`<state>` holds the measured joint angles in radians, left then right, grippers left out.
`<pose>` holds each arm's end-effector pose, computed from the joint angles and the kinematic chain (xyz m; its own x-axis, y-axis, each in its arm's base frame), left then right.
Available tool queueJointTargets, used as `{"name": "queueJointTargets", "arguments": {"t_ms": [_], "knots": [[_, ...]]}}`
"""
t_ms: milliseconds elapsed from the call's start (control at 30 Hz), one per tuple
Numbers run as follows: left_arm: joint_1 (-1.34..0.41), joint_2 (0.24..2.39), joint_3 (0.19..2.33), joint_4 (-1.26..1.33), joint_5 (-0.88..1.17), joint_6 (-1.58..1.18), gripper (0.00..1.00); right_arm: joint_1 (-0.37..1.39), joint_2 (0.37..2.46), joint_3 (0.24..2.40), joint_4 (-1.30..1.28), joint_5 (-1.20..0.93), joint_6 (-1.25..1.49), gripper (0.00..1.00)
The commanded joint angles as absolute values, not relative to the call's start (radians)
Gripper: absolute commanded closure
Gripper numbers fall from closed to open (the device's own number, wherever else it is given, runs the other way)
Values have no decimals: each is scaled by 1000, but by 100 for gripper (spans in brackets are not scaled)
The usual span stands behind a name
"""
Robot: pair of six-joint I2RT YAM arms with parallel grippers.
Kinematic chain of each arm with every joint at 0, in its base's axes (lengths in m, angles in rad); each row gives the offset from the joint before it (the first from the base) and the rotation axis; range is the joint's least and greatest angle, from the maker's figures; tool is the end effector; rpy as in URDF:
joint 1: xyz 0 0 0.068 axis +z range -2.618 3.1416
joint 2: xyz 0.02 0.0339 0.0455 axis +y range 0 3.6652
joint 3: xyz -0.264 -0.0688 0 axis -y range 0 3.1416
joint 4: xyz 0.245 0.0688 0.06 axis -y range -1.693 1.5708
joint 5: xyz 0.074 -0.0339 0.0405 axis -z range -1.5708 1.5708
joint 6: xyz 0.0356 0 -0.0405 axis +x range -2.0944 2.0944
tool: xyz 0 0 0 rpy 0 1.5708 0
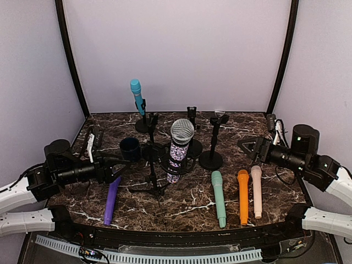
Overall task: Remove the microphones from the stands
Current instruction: Unscrew the knob on the microphone stand.
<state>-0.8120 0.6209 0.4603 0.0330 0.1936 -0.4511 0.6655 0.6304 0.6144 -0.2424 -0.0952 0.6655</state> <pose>0.1084 -0.1243 0.2733 -0.4465 -0.1509 -0.8820 0.7209 0.5233 -0.4544 0.1226 0.1005 0.2972 -0.5823 0.3243 -0.7455 -0.4162 0.6687 0.6161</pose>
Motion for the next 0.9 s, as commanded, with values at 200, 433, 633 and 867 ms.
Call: {"name": "queueJointTargets", "arguments": {"t_ms": [200, 433, 633, 867], "knots": [[-921, 783, 621, -119, 146, -92, 29, 673, 610, 610, -238, -67, 644, 13], [-1085, 843, 590, -85, -73, -35, 30, 673, 561, 590, -259, -43, 652, 13], [-1156, 908, 574, -37, -187, 7, 30, 673, 565, 591, -255, -44, 659, 13], [-1212, 1000, 592, -24, -295, 51, 35, 673, 571, 591, -248, -44, 664, 13]]}}
